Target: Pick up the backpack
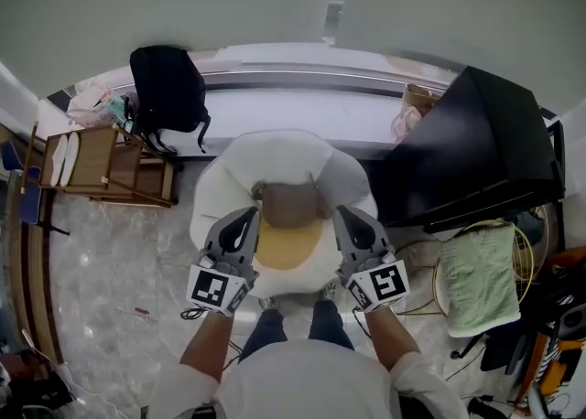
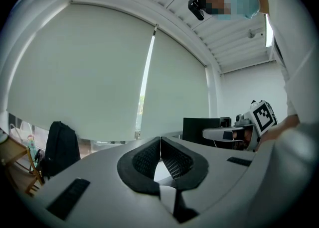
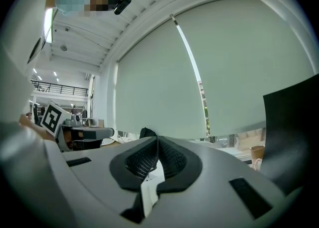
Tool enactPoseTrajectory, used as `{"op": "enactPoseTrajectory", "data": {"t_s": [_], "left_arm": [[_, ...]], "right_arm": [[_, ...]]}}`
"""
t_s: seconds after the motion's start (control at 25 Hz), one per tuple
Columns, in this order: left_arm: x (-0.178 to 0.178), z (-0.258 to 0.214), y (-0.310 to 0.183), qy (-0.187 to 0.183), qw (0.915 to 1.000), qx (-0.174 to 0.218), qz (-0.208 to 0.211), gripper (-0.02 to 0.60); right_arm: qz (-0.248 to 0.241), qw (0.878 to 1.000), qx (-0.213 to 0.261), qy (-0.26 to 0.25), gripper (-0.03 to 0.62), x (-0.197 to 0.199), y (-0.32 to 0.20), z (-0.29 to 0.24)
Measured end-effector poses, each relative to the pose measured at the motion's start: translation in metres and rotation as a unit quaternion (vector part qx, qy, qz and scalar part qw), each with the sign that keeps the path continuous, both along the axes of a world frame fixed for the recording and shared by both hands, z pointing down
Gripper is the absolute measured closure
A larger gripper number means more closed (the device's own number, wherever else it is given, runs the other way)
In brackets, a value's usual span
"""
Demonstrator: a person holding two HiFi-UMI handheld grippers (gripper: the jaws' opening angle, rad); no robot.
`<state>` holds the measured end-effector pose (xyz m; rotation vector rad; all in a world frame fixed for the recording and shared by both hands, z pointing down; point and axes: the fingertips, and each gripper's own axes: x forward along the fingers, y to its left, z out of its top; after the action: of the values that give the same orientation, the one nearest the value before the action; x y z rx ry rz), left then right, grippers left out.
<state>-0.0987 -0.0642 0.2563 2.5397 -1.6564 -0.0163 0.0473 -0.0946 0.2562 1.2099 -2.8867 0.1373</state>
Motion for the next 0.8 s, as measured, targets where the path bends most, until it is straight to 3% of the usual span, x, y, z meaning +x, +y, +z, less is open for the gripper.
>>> {"op": "enactPoseTrajectory", "data": {"t_s": [0.12, 0.8], "left_arm": [[0.0, 0.005, -0.013, 0.012, 0.9999, 0.001, -0.01, 0.551], [-0.009, 0.079, -0.055, -0.007, 0.9997, -0.02, -0.014, 0.551]], "right_arm": [[0.002, 1.0, 0.0, 0.001, 0.565, 0.002, -0.015, 0.01], [0.013, 1.0, -0.011, 0.012, 0.565, -0.005, -0.066, 0.083]]}}
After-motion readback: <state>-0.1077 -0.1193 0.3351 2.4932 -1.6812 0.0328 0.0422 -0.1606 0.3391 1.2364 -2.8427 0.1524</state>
